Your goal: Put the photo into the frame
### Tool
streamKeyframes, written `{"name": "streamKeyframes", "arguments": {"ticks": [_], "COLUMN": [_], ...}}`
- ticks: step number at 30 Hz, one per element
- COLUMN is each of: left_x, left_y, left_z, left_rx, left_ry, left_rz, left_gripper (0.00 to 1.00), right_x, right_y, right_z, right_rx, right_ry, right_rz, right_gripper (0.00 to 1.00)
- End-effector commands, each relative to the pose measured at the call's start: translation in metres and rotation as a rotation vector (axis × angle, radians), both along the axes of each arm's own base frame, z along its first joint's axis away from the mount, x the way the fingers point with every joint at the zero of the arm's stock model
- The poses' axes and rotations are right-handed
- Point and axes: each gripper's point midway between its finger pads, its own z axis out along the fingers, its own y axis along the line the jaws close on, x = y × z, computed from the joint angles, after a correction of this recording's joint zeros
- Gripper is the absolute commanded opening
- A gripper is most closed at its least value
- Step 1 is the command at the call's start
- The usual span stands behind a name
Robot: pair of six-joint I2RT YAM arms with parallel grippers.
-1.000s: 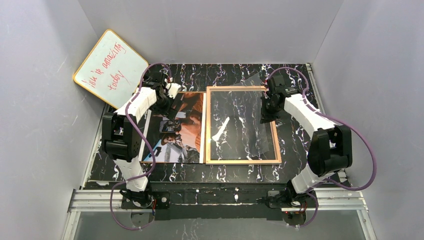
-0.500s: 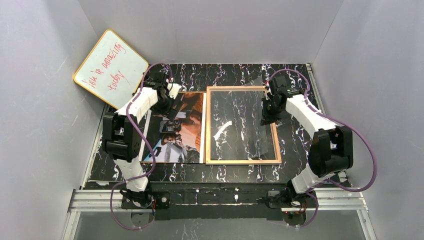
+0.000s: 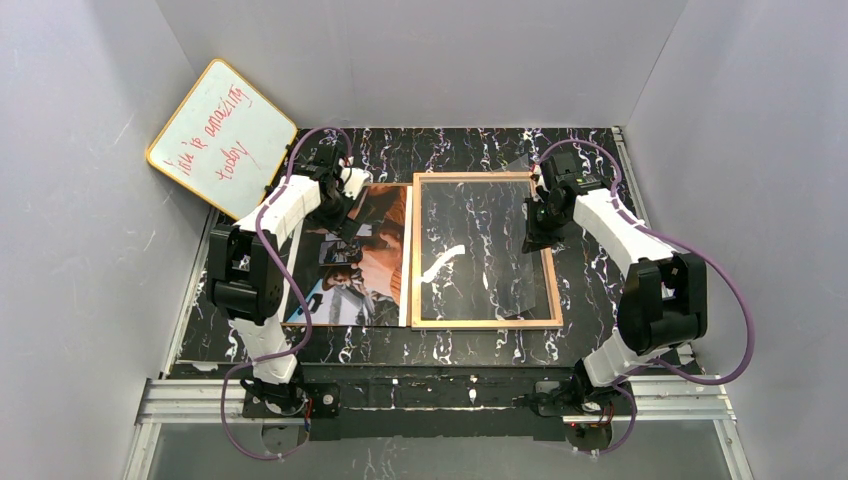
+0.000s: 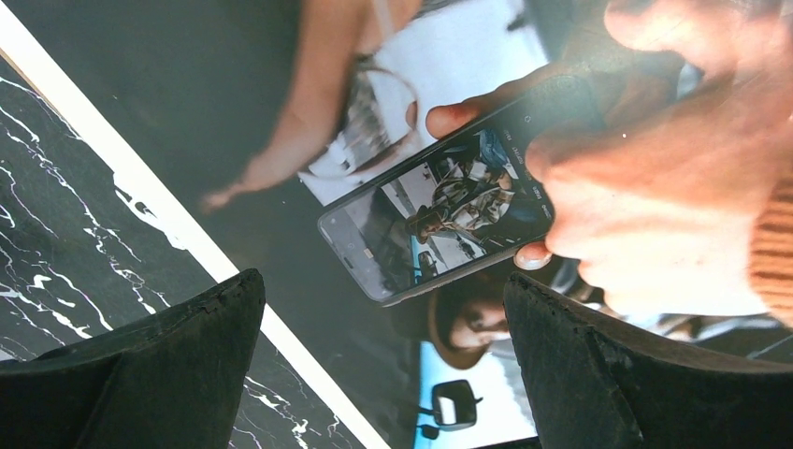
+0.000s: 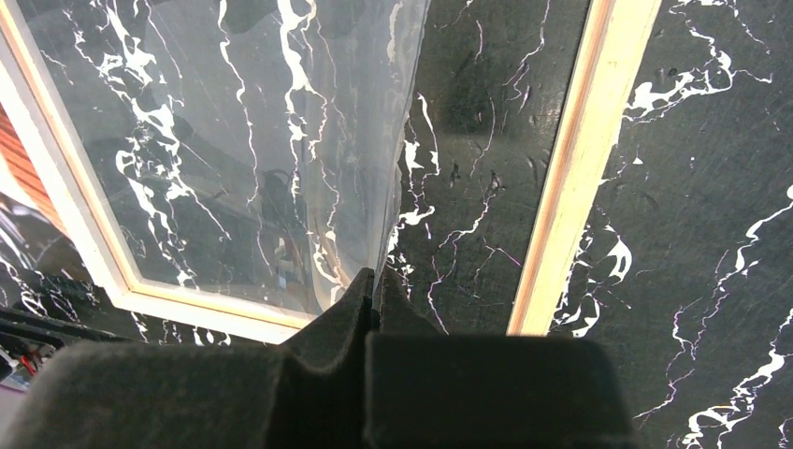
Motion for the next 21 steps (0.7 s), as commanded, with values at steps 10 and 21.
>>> {"name": "streamKeyframes", "arguments": {"ticks": [10, 21], "left_x": [-0.0012, -0.0018], "left_y": [-0.0025, -0.0061], "left_z": [0.0121, 0.0105], "left_rx": [0.012, 0.017], "left_ry": [-0.022, -0.018], "left_rz": [0.0, -0.008], "left_gripper": [0.98, 0.98], "right_x": [-0.0143, -0.007], "right_y": [0.0025, 0.0099], "right_z": [0.0286, 0.0322], "right_rx": [0.036, 0.066], "right_ry": [-0.015, -0.021], "right_rz": [0.054, 0.081], "right_gripper": [0.01, 0.01]}}
